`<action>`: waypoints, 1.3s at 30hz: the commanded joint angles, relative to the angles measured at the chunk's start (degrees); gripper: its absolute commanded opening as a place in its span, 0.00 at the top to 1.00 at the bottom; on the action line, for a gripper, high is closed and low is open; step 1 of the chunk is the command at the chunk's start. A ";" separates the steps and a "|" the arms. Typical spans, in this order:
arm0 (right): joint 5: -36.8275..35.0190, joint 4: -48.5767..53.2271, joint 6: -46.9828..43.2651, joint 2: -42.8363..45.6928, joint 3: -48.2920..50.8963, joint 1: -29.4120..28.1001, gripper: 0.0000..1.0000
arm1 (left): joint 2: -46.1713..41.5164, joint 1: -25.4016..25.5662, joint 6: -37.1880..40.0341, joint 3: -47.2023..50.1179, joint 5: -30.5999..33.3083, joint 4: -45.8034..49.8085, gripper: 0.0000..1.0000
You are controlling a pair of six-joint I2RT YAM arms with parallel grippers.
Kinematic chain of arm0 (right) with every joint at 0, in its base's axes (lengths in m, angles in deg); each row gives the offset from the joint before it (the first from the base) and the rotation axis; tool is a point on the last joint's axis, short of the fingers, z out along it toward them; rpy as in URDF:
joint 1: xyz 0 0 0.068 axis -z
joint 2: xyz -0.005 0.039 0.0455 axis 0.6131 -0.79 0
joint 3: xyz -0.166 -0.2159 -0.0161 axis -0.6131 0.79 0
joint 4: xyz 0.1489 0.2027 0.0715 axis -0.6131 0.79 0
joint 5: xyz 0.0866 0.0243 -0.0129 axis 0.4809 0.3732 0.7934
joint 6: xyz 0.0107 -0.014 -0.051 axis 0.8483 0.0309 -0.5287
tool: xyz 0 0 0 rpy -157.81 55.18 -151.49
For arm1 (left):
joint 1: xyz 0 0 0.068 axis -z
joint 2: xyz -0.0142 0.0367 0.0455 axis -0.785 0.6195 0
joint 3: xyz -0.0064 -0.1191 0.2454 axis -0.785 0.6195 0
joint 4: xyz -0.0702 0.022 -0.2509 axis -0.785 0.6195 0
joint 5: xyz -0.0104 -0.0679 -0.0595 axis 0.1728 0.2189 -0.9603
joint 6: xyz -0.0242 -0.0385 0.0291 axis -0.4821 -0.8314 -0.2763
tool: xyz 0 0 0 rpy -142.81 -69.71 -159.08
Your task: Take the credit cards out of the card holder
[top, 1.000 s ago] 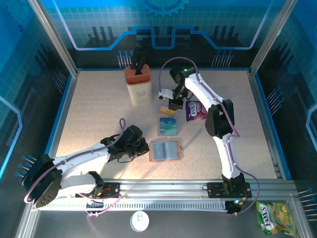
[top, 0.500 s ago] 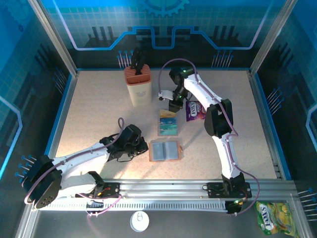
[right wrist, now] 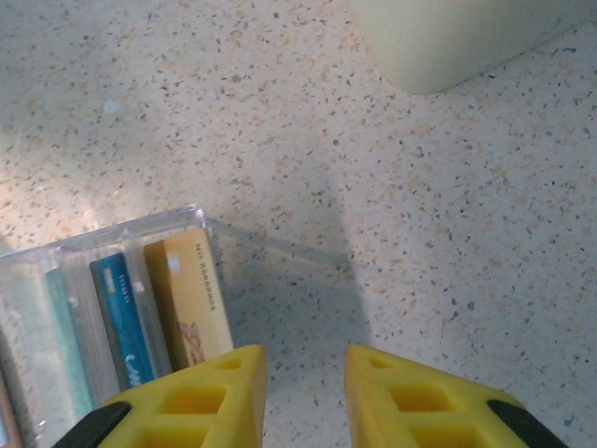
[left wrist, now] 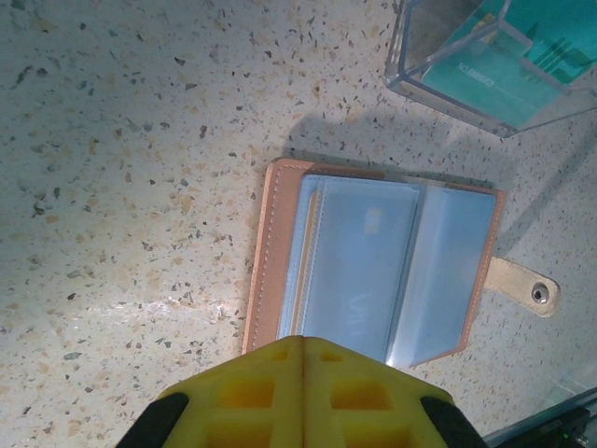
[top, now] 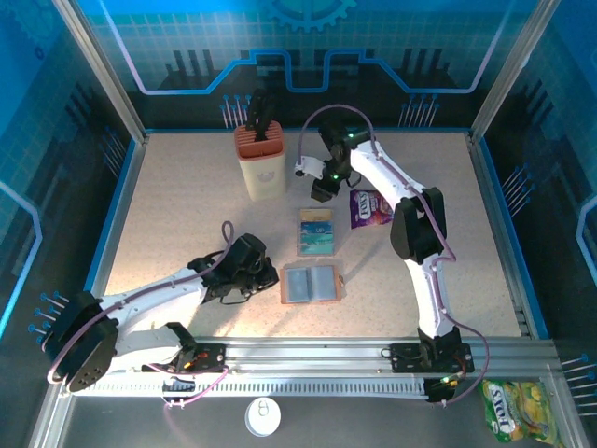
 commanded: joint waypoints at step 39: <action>1.46 -22.36 25.64 24.22 29.64 -4.41 0.65 | 2.54 -0.32 0.79 -2.16 -1.45 -1.77 0.93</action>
